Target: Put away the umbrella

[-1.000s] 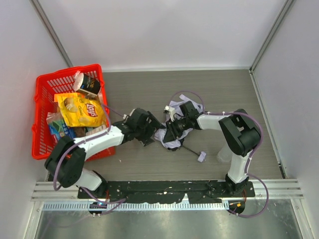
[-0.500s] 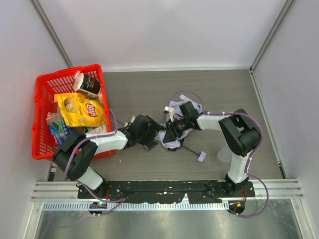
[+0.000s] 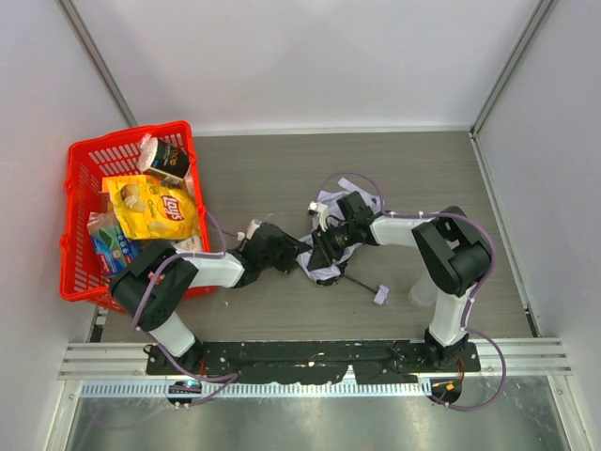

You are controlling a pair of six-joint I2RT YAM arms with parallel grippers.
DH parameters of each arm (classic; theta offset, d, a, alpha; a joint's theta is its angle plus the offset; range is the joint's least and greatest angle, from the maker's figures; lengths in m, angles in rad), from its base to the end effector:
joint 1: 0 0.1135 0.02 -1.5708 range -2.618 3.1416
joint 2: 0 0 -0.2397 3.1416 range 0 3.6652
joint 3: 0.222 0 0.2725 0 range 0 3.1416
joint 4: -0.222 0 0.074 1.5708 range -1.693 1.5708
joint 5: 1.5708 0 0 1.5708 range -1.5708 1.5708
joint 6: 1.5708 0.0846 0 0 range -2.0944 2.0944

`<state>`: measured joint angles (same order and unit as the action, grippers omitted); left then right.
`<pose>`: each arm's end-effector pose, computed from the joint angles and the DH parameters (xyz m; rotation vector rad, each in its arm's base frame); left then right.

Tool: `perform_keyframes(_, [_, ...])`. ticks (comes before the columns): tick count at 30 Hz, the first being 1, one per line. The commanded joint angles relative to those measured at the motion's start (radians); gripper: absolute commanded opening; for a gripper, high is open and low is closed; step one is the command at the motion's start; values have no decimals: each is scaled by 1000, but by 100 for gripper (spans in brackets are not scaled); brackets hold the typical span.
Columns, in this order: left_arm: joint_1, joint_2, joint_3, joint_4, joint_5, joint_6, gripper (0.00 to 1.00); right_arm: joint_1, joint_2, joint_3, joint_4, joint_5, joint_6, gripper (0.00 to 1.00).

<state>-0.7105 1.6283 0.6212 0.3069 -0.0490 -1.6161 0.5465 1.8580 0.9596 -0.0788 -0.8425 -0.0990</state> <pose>0.2663 -0.2237 0.0580 -1.1422 2.2813 -1.0645 0.2861 0.2479 0.0648 -1.1066 2.2395 1.2492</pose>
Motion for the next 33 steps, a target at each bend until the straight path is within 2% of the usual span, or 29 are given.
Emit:
perform_keyframes(1, [11, 35, -43, -2, -155, 114, 32, 39, -36, -5, -102, -69, -4, 1])
perform_keyframes(2, [13, 30, -49, 4, -160, 134, 24, 43, -42, -12, -96, -69, 4, 1])
perform_keyframes(3, [11, 25, -49, 5, -160, 143, 21, 46, -45, -15, -93, -67, 18, 1])
perform_keyframes(5, [13, 19, -43, -11, -157, 173, 5, 53, -60, -25, -76, -60, 41, 1])
perform_keyframes(7, [9, 16, -38, -17, -152, 200, 0, 56, -83, -35, -56, -17, 80, 1])
perform_keyframes(9, [11, 21, -26, -28, -135, 222, 0, 58, -92, -35, -52, 17, 97, 4])
perform_keyframes(11, [11, 24, -35, -19, -121, 214, 0, 63, -106, -30, -55, 60, 142, 12])
perform_keyframes(12, [13, 27, -43, -6, -120, 205, 0, 64, -111, -24, -64, 75, 143, 25])
perform_keyframes(13, [11, 25, -51, -3, -123, 199, 0, 67, -131, -24, -76, 154, 160, 44])
perform_keyframes(14, [9, 24, -54, -5, -127, 194, 0, 72, -144, -22, -88, 187, 166, 52])
perform_keyframes(16, [11, 19, -54, -29, -135, 199, 0, 104, -198, -3, -162, 369, 168, 61])
perform_keyframes(17, [11, 13, -52, -43, -141, 199, 0, 127, -247, 2, -205, 490, 170, 64])
perform_keyframes(19, [11, 4, -61, -42, -150, 211, 0, 125, -326, 5, -226, 572, 231, 67])
perform_keyframes(21, [13, -1, -61, -52, -150, 228, 0, 127, -406, 8, -246, 655, 358, 69])
perform_keyframes(24, [16, -1, -63, -58, -123, 248, 0, 112, -520, 27, -361, 772, 528, 70])
perform_keyframes(27, [16, 1, -67, -54, -100, 266, 0, 32, -623, 16, -421, 907, 697, 76])
perform_keyframes(29, [16, -4, -66, -48, -86, 291, 0, -41, -675, -7, -423, 957, 751, 78])
perform_keyframes(33, [16, -30, -72, -43, -81, 328, 0, -126, -646, 14, -388, 1045, 812, 80])
